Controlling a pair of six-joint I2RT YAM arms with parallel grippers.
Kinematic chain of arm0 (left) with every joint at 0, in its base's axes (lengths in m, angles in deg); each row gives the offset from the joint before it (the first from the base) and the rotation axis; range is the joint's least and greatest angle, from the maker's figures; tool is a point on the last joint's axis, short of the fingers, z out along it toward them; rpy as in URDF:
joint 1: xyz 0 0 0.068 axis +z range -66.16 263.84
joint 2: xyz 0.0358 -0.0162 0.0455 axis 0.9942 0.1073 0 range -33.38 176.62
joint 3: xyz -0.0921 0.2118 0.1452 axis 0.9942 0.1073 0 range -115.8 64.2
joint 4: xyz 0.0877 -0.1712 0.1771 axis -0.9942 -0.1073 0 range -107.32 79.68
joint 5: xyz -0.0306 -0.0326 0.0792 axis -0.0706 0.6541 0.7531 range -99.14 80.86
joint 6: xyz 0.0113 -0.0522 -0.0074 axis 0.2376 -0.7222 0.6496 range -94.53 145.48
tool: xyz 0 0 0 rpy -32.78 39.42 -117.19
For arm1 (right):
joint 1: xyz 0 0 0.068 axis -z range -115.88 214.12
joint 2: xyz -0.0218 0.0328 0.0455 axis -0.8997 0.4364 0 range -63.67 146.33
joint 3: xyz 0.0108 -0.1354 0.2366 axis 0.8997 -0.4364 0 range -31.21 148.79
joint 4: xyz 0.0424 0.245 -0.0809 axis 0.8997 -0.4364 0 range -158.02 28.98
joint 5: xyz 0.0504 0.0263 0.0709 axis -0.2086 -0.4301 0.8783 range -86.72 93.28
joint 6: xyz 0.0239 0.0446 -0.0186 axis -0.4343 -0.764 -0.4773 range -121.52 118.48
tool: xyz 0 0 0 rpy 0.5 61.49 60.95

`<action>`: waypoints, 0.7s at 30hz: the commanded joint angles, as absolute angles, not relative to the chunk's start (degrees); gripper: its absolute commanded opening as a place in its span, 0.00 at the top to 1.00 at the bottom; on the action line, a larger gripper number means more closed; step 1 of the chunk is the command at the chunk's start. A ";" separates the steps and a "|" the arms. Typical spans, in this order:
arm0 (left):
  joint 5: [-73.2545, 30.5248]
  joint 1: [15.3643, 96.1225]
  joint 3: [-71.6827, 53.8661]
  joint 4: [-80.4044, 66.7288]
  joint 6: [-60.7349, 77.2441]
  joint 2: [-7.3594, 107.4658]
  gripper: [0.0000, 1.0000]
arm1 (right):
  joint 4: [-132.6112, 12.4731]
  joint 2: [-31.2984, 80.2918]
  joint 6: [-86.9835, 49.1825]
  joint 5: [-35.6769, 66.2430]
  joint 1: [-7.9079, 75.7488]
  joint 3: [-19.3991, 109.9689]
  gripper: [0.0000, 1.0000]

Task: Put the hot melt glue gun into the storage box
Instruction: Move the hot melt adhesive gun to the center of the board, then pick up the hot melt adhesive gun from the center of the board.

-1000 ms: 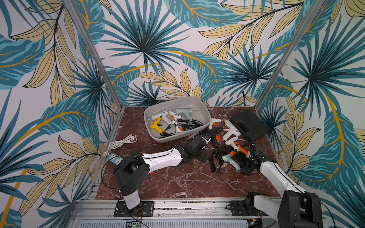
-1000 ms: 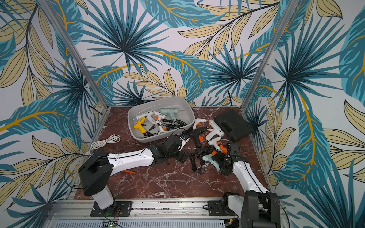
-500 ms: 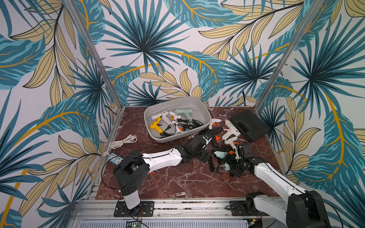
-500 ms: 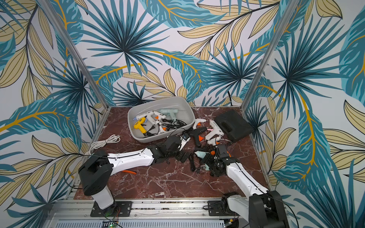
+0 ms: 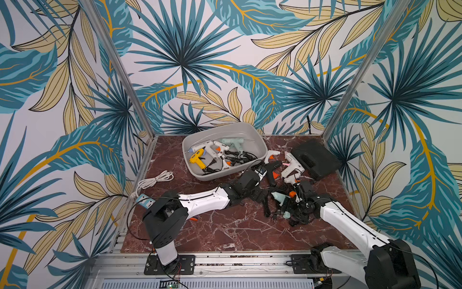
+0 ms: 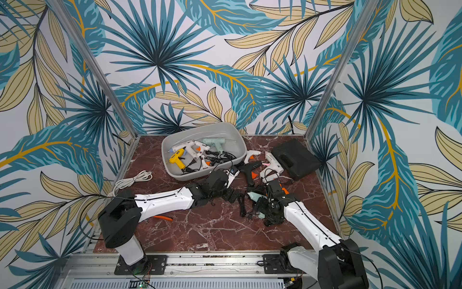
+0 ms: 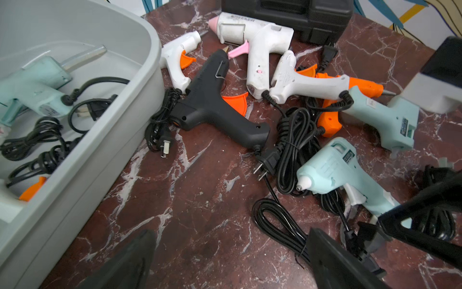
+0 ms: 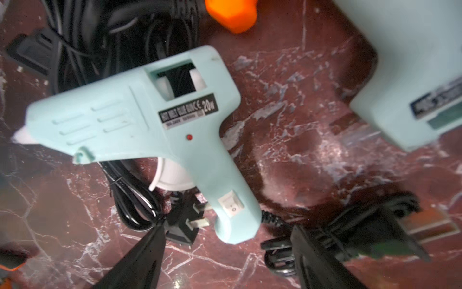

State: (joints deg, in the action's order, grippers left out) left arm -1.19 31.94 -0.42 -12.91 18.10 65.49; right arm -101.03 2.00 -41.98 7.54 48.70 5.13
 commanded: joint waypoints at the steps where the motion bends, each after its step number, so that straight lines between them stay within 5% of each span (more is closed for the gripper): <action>1: -1.25 33.50 0.59 -9.76 16.23 62.31 0.00 | -103.66 4.08 -37.26 2.94 48.48 6.22 0.21; 16: -1.44 36.05 2.64 -9.02 13.38 60.56 0.00 | -93.55 13.28 -33.53 5.47 48.48 6.80 0.40; 21: -0.35 36.64 2.95 -8.95 12.39 59.92 0.00 | -92.96 13.50 -32.58 5.43 48.46 6.78 0.57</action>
